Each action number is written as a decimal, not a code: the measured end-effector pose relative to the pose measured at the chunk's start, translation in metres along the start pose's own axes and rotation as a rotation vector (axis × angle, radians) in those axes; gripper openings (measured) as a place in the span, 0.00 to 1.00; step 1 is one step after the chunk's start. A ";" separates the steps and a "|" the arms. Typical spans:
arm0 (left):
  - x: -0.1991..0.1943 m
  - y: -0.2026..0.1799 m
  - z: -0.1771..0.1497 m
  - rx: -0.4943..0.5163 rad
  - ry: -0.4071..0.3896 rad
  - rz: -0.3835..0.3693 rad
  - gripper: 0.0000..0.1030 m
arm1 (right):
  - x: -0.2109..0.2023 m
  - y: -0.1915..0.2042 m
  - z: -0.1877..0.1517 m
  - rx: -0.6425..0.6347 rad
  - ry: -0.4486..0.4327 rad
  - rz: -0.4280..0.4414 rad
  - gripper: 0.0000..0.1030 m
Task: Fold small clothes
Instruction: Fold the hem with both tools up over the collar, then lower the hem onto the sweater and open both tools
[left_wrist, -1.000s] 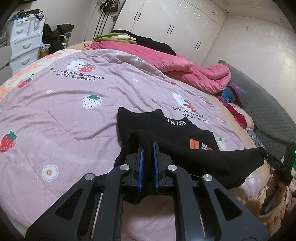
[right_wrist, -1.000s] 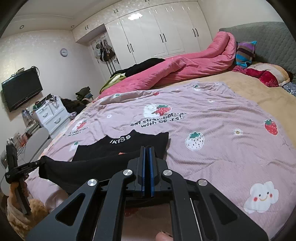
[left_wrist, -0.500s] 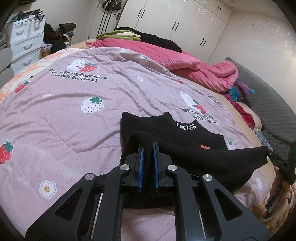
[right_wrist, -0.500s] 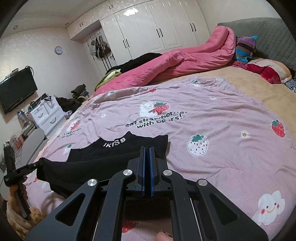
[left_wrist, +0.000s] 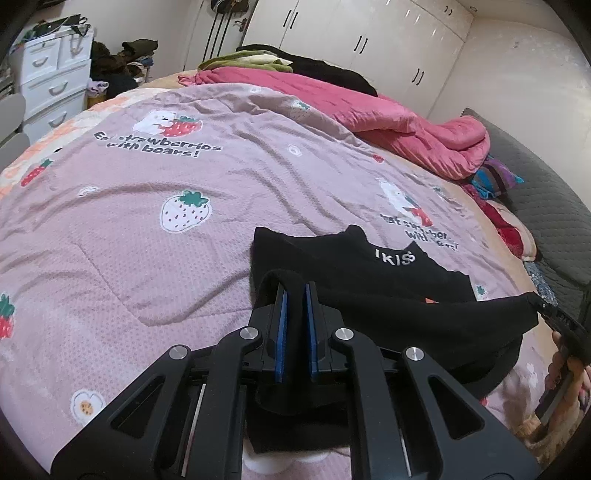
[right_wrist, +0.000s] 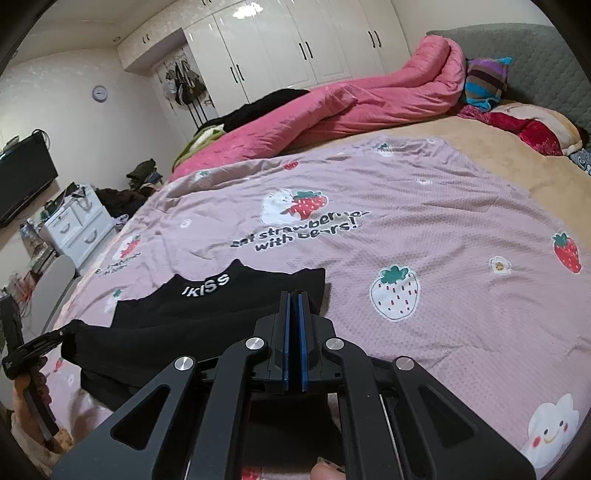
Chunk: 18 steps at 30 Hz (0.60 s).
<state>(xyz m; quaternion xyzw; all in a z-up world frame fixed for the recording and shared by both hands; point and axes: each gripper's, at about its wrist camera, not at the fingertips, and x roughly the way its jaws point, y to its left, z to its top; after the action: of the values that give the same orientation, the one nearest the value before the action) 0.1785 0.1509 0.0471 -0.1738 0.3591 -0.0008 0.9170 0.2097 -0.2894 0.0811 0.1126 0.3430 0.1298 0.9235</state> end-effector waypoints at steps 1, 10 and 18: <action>0.003 0.001 0.001 -0.001 0.003 0.003 0.03 | 0.004 -0.001 0.001 0.001 0.005 -0.006 0.03; 0.002 0.004 -0.003 -0.006 -0.025 0.037 0.23 | 0.019 0.003 -0.006 -0.045 0.001 -0.067 0.27; -0.032 -0.015 -0.022 0.088 -0.055 0.004 0.23 | -0.009 0.011 -0.030 -0.135 0.000 -0.051 0.27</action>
<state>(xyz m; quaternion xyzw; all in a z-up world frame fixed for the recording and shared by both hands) 0.1421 0.1337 0.0583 -0.1324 0.3338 -0.0098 0.9333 0.1817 -0.2785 0.0676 0.0414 0.3362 0.1289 0.9320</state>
